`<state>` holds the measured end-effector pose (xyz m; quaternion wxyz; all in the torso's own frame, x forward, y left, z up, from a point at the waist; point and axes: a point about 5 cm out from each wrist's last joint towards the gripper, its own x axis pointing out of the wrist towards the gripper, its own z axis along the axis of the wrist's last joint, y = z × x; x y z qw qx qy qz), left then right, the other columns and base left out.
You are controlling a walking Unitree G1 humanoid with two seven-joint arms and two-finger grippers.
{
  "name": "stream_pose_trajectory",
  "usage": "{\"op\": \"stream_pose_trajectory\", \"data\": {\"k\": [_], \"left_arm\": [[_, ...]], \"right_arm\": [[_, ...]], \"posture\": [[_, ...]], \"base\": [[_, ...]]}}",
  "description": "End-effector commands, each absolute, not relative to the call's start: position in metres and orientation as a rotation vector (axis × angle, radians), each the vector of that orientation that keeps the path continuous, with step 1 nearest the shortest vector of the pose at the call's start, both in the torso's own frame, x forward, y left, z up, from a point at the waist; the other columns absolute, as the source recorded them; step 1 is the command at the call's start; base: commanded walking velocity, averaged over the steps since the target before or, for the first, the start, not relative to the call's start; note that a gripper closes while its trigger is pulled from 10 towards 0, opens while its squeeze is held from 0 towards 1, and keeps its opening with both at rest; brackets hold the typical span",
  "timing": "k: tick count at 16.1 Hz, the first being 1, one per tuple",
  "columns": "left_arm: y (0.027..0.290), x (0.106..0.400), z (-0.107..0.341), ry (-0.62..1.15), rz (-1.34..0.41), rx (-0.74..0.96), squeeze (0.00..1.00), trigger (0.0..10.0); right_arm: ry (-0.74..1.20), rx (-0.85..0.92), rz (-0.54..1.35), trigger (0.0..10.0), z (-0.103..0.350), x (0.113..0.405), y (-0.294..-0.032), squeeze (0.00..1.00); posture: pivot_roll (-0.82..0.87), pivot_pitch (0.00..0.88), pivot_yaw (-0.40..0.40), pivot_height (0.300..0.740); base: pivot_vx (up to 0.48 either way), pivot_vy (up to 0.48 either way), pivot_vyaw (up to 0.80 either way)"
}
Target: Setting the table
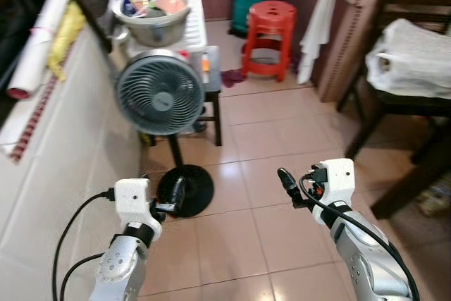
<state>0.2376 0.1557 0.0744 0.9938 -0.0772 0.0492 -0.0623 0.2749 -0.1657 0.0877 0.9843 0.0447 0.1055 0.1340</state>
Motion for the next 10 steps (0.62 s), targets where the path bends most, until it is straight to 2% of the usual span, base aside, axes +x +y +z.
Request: {"op": "stream_pose_trajectory", "data": {"k": [1,10], "left_arm": [[0.1623,0.2367,0.0742,0.092,-0.09,-0.159,0.0,10.0],[0.1616,0.2412,0.0683,0.118,-0.047,-0.105,0.0,10.0]], "right_arm": [[0.209,0.08,0.281,10.0,0.0893,0.2773,-0.1633,0.0],[0.211,0.078,0.276,10.0,0.0909,0.2813,-0.1647,0.0]], "posture": [[-0.06,0.052,0.03,0.74],[-0.07,0.051,0.023,0.74]], "base": [[0.0,0.0,-0.74],[0.0,0.0,-0.74]]}}
